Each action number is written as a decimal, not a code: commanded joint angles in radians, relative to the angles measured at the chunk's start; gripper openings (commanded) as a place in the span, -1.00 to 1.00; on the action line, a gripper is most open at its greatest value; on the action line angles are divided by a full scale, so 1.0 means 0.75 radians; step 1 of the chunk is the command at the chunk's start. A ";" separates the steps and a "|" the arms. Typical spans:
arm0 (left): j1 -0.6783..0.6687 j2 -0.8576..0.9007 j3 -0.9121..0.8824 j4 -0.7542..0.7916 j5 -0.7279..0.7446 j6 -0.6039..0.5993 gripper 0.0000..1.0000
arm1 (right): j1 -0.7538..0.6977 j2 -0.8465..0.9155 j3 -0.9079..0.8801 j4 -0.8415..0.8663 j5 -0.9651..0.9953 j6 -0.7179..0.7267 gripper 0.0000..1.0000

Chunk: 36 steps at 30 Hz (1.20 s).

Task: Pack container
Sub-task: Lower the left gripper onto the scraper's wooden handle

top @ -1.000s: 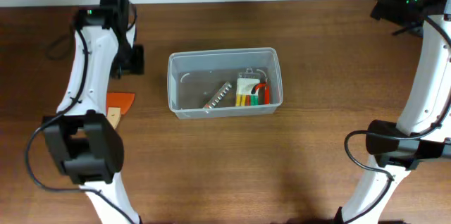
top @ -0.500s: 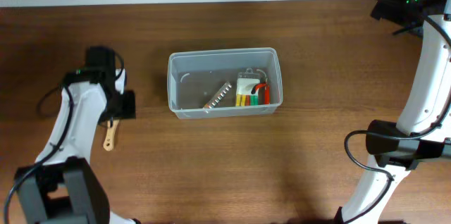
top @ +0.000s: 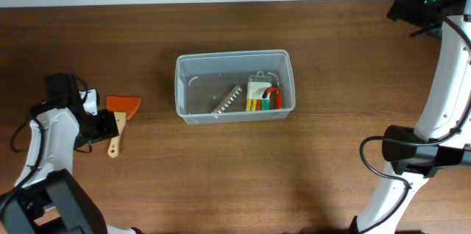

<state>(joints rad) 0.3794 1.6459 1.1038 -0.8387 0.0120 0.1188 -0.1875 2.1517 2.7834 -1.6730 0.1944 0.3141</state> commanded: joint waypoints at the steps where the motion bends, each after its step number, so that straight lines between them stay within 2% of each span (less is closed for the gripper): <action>1: -0.011 -0.001 -0.013 0.024 0.084 0.074 0.40 | -0.004 -0.020 0.019 0.001 0.012 0.007 0.97; 17: -0.070 0.353 -0.013 0.084 0.059 0.119 0.37 | -0.004 -0.020 0.019 0.001 0.012 0.007 0.98; 20: -0.070 0.377 -0.013 0.087 0.060 0.119 0.28 | -0.004 -0.020 0.019 0.001 0.012 0.007 0.98; 22: -0.070 0.381 -0.013 0.086 0.060 0.119 0.15 | -0.004 -0.020 0.019 0.001 0.012 0.007 0.97; 27: -0.070 0.381 -0.012 0.085 0.060 0.117 -0.40 | -0.004 -0.020 0.019 0.001 0.012 0.007 0.97; 30: -0.070 0.381 -0.012 0.085 0.060 0.117 -0.48 | -0.004 -0.020 0.019 0.001 0.012 0.007 0.98; 35: -0.070 0.381 -0.012 0.085 0.060 0.112 -0.96 | -0.004 -0.020 0.019 0.001 0.012 0.007 0.97; 36: -0.070 0.381 -0.012 0.085 0.060 0.112 -0.96 | -0.004 -0.020 0.019 0.001 0.012 0.007 0.97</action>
<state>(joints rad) 0.3294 1.8740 1.1217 -0.7769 0.0196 0.1978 -0.1875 2.1517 2.7834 -1.6730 0.1944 0.3138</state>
